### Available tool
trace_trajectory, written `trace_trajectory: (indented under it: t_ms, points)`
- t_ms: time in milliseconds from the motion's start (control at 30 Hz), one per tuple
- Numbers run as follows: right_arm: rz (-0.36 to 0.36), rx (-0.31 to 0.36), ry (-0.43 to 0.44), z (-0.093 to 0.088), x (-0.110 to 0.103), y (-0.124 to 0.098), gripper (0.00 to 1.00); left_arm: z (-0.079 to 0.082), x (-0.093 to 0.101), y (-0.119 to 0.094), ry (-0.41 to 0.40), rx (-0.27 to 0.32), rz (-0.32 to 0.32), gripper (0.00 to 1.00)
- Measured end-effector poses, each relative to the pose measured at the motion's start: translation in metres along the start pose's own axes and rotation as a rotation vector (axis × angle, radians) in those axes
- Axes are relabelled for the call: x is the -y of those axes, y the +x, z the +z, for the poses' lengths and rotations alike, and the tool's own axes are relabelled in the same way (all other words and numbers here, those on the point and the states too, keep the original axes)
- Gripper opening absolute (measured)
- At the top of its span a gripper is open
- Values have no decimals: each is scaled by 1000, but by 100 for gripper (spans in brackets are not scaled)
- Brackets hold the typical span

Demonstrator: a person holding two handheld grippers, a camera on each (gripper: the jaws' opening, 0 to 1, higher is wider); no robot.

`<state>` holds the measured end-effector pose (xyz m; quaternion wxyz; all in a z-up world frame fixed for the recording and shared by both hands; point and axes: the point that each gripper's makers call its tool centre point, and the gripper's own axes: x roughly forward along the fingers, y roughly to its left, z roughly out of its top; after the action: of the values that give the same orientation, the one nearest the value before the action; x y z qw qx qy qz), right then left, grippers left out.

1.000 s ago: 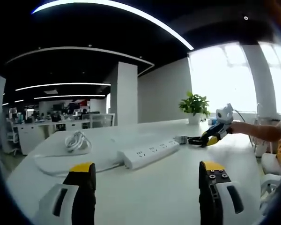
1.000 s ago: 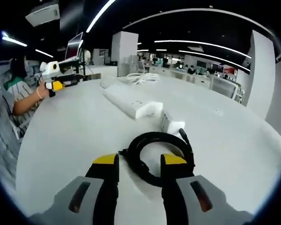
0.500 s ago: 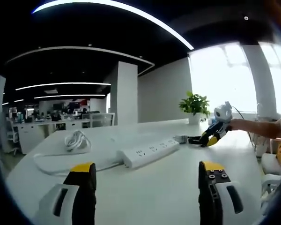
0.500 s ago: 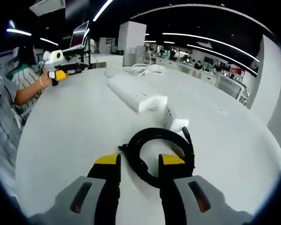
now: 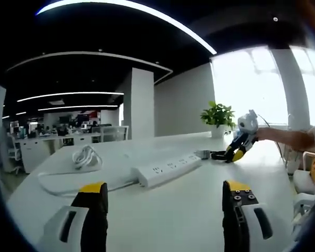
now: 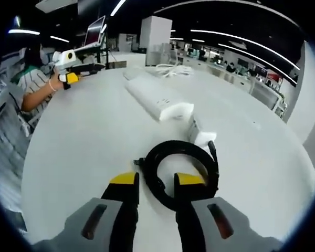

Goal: Straighten the power strip on the desk, plug the charger into it

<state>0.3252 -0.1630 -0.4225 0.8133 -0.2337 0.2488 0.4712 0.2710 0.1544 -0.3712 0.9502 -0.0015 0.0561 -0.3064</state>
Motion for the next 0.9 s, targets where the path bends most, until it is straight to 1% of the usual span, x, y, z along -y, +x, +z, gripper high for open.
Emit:
trace_trajectory:
  t_ms: [333, 467, 667, 767, 900]
  points:
    - [26, -30, -25, 0, -1, 1, 20, -2, 1, -1, -5, -6, -2, 91]
    - [34, -43, -37, 1, -2, 2, 18, -2, 1, -1, -13, 1, -2, 91]
    - [67, -67, -69, 2, -4, 2, 15, -3, 1, -2, -11, -2, -5, 91]
    - [95, -97, -85, 2, -7, 3, 12, -3, 1, -2, -13, -2, -4, 91]
    - [104, -142, -128, 2, -9, 4, 11, -3, 2, -1, -16, 0, -7, 91]
